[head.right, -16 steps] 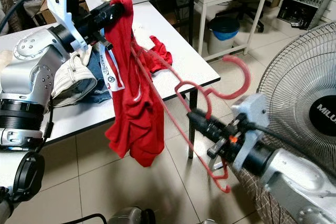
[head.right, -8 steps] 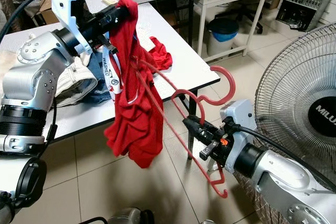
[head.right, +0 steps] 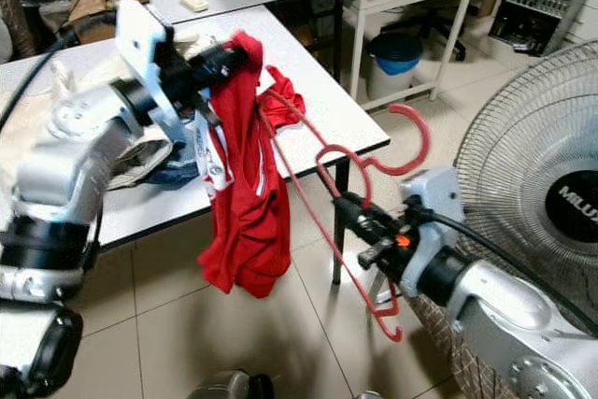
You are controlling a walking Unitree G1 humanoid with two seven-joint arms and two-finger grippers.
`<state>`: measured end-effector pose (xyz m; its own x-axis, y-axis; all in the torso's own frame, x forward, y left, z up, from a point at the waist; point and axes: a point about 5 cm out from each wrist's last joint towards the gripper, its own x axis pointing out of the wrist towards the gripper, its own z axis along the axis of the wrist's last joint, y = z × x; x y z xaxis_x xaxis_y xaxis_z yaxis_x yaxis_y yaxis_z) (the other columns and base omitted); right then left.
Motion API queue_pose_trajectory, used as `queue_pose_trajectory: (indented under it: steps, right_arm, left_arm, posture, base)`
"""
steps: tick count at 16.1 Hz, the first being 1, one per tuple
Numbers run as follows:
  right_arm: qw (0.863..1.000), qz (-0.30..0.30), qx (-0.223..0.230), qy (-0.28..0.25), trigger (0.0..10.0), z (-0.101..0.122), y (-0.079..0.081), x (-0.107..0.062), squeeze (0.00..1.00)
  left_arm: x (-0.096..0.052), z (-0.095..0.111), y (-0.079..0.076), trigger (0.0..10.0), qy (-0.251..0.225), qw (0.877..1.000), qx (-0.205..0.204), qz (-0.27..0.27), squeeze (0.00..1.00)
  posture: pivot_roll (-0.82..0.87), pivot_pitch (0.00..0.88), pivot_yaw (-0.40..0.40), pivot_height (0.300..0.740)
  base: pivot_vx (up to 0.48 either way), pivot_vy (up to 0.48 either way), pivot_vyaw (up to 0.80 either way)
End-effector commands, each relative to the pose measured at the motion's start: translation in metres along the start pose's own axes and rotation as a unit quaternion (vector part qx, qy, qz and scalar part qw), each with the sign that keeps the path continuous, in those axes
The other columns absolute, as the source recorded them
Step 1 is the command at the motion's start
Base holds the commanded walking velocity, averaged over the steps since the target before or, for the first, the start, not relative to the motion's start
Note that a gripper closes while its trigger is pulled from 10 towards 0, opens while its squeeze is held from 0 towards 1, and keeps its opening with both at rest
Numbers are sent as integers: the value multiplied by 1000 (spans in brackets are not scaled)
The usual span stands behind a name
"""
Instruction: Hang hanger
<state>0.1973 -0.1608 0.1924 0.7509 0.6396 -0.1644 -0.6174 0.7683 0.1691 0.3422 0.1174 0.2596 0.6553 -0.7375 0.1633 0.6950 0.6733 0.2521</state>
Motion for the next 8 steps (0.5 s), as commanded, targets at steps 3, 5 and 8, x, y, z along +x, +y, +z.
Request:
queue_pose_trajectory:
  steps: [3, 5, 8]
  right_arm:
    - [999, 43, 2, 22, 10000, -1, 9, -2, 0]
    - [998, 47, 0, 36, 10000, -4, 9, -5, 0]
    - [998, 43, -1, 48, 10000, -5, 7, -12, 0]
  left_arm:
    - [-7, 2, 1, 0, 6, 999, 19, 36, 0]
    - [-13, 0, 4, 0, 14, 998, 23, 48, 0]
    - [-20, -3, 7, 0, 25, 998, 31, 58, 0]
  posture:
    - [-25, 51, 62, 740]
    - [-24, 55, 57, 740]
    - [-28, 59, 54, 740]
  base:
    - [0, 0, 0]
    - [0, 0, 0]
    - [0, 0, 0]
